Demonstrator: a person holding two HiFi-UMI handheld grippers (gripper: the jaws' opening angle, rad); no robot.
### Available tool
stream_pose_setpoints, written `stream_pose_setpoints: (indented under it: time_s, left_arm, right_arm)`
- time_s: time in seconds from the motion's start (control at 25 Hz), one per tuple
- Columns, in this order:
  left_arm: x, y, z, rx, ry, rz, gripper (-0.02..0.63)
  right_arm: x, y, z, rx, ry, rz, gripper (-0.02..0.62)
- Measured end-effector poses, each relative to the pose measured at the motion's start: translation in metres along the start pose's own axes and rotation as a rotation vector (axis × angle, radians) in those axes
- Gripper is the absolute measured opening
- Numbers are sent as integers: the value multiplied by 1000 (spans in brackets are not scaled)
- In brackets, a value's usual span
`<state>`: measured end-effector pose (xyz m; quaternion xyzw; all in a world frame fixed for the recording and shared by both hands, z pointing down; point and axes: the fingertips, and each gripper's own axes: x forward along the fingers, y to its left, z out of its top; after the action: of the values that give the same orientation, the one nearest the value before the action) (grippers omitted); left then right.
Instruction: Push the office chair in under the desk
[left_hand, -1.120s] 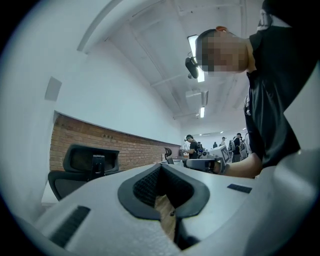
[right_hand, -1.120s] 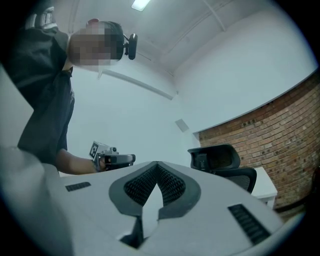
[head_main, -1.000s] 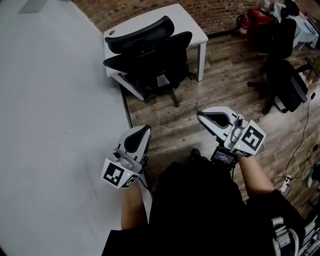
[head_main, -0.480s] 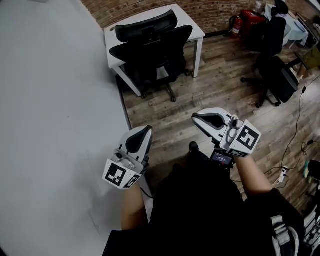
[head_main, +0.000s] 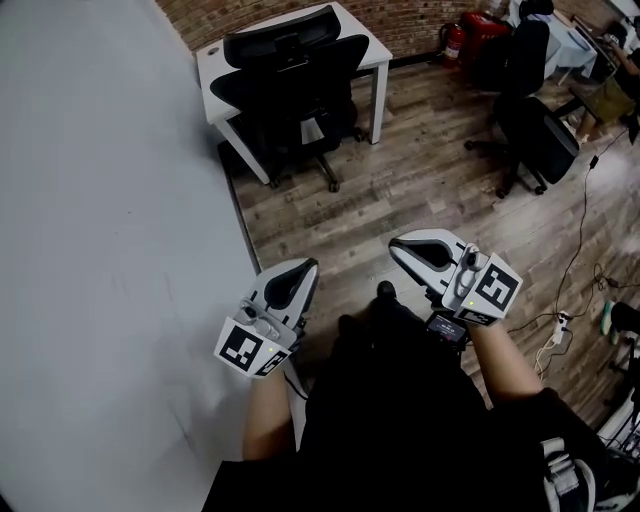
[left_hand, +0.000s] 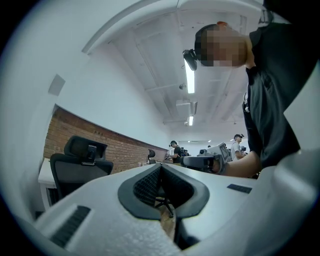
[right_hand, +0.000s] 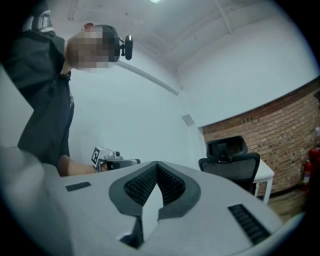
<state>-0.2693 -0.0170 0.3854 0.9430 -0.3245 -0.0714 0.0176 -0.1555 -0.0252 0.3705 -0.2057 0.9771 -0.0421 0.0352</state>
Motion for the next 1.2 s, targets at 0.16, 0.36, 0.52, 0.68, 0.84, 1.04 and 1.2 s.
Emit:
stream_pose_setpoints:
  time_s: [0.16,0.36,0.52,0.68,0.84,1.04,1.2]
  left_arm:
    - [4,-18,-2,16,14,11,17]
    - [14,-52,1,14,35,66,17]
    - [36,-84,-6,18,42,72,17]
    - [54,-123,-5,24,19,50,17]
    - [57,-143,-14,6,25,77,17]
    - [58,-158,-26,-29,26,110,17]
    - [63,-170,-18,-3,28,75,17]
  right_arm:
    - [-19,5,2,12,-25,10,6]
    - [-51,3,18,-29,-38,24,6]
    - [-89,0,27,-44,-60,41,6]
    - [-131,-9,6,5,-30,19,6]
    - [-149,-9,2,2,-40,44,6]
    - [-163,-1,2,-17,-43,65,6]
    - [-173,2,4,-19,-28,46,6]
